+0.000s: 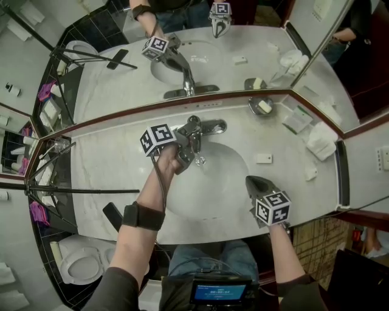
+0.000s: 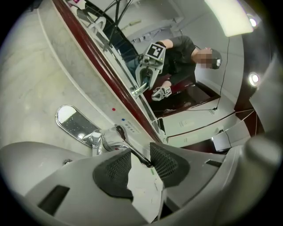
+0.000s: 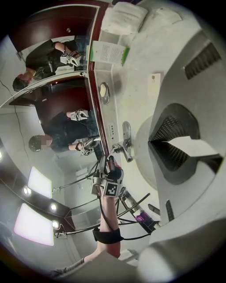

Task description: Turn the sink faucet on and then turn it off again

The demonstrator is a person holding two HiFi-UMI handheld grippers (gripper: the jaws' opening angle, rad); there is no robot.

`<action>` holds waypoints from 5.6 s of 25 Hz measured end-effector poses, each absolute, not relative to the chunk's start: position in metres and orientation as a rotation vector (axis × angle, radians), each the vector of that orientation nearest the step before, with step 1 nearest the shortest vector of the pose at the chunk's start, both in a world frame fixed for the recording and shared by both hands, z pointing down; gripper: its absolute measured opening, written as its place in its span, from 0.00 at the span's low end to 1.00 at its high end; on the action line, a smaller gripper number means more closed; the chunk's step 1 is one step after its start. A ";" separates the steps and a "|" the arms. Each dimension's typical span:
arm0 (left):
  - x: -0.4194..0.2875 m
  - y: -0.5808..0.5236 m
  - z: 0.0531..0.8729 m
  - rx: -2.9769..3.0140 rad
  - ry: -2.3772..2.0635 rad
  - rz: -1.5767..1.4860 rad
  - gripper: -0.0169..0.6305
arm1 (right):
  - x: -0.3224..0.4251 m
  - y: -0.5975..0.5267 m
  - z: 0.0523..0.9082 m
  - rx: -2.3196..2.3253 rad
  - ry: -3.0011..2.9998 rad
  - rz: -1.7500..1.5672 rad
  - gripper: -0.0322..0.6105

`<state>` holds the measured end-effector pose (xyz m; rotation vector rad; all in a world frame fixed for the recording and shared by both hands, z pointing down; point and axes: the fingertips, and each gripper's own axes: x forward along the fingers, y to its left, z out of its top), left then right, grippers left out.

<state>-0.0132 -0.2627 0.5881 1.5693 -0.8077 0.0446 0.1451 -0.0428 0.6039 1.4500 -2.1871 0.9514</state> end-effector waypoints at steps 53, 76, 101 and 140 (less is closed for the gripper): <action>-0.166 -0.061 0.465 2.326 -1.297 0.348 0.03 | 0.128 -0.015 0.522 1.403 -2.306 0.787 0.08; -0.150 -0.081 0.500 2.327 -1.234 0.418 0.03 | 0.054 -0.134 0.524 1.060 -2.262 0.164 0.31; -0.168 -0.077 0.546 2.214 -1.259 0.431 0.03 | -0.035 -0.226 0.600 0.444 -2.010 -0.689 0.34; -0.186 -0.072 0.552 2.146 -1.312 0.402 0.03 | -0.035 -0.187 0.616 0.442 -1.937 -0.729 0.26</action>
